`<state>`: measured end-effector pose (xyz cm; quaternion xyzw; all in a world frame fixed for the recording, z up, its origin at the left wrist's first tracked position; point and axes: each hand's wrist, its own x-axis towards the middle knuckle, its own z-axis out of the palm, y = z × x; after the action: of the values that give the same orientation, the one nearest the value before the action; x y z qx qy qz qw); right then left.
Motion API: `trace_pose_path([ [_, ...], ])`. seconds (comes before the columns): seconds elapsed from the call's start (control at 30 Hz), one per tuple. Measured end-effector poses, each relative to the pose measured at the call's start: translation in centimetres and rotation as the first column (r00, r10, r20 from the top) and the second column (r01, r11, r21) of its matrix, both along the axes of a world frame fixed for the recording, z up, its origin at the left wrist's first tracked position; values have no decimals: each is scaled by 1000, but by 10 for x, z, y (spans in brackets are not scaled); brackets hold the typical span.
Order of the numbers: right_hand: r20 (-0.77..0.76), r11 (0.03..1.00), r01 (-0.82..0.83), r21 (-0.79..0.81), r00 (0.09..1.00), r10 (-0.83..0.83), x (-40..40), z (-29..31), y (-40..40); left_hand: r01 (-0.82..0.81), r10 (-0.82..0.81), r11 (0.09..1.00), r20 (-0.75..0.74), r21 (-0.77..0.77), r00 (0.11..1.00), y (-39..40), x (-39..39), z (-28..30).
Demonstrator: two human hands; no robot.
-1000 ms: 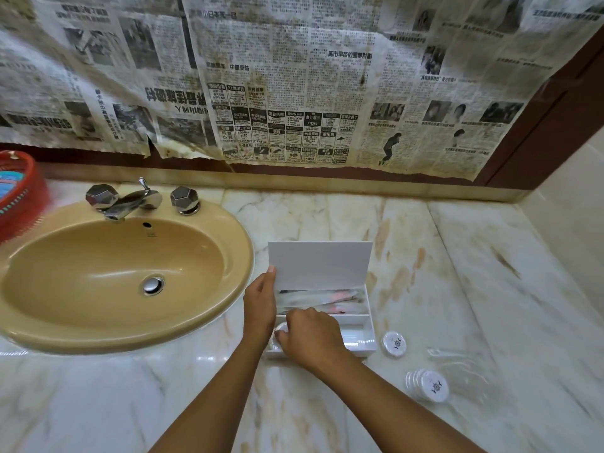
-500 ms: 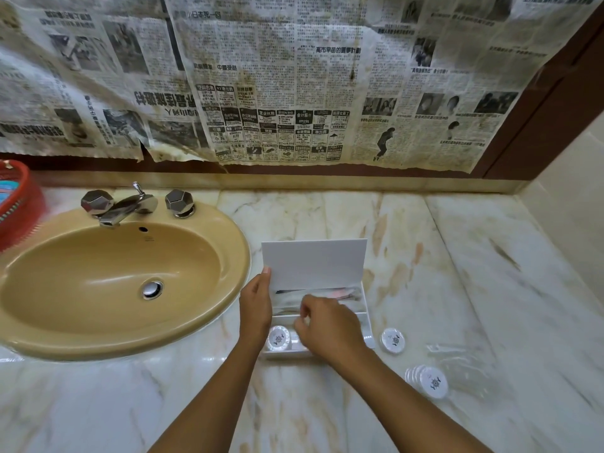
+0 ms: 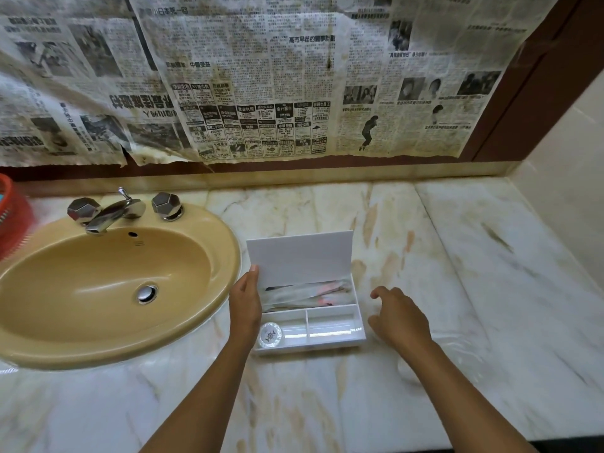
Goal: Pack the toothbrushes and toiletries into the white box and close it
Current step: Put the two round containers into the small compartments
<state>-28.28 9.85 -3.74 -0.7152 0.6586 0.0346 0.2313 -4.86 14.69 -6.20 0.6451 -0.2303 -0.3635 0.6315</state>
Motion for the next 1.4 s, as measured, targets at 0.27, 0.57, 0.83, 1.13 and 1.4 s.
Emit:
trace_pose_path([
  [0.27,-54,997,-29,78,998,33,-8,-22,10,-8,8,1000,14,4,1000,1,-3,6],
  [0.57,93,994,41,-99,995,-32,4,12,2,-5,4,1000,23,22,1000,2,-2,5],
  [0.83,324,965,-128,-231,925,200,71,41,35,13,-14,999,19,39,1000,2,2,2],
  [1.13,106,890,-407,-205,895,434,134,20,65,41,-41,996,0,82,999,2,6,-7],
  [1.4,51,881,-428,-204,894,446,134,12,62,35,-32,995,-33,91,999,0,8,-9],
])
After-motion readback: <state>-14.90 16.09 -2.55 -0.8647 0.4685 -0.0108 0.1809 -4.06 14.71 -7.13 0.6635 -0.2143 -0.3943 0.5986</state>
